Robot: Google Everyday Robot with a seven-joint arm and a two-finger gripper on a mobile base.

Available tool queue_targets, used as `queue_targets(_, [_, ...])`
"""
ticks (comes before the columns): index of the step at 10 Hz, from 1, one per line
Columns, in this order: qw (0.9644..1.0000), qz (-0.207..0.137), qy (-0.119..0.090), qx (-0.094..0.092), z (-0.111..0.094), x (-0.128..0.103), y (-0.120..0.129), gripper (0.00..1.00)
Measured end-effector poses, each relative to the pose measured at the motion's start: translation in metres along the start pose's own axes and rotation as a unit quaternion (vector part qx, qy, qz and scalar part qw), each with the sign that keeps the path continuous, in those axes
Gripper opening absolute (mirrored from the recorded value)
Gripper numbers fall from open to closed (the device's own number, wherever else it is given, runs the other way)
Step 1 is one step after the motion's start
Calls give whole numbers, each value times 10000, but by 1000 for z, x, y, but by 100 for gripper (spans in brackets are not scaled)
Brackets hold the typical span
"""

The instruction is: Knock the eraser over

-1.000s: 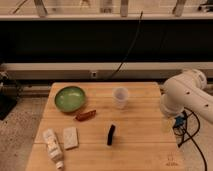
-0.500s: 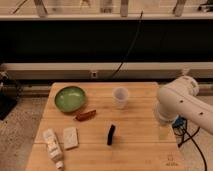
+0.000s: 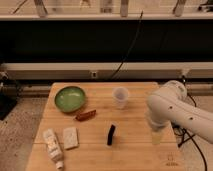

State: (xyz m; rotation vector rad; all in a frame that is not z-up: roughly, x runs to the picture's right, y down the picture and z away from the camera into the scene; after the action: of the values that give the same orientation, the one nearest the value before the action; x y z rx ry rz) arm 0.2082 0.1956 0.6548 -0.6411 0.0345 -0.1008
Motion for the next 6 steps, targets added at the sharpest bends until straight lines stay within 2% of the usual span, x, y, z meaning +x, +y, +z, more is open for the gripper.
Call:
queue_targets(4, [9999, -141, 35, -29, 2, -14, 9, 80])
queue_targets(6, [9997, -221, 33, -65, 3, -30, 16, 80])
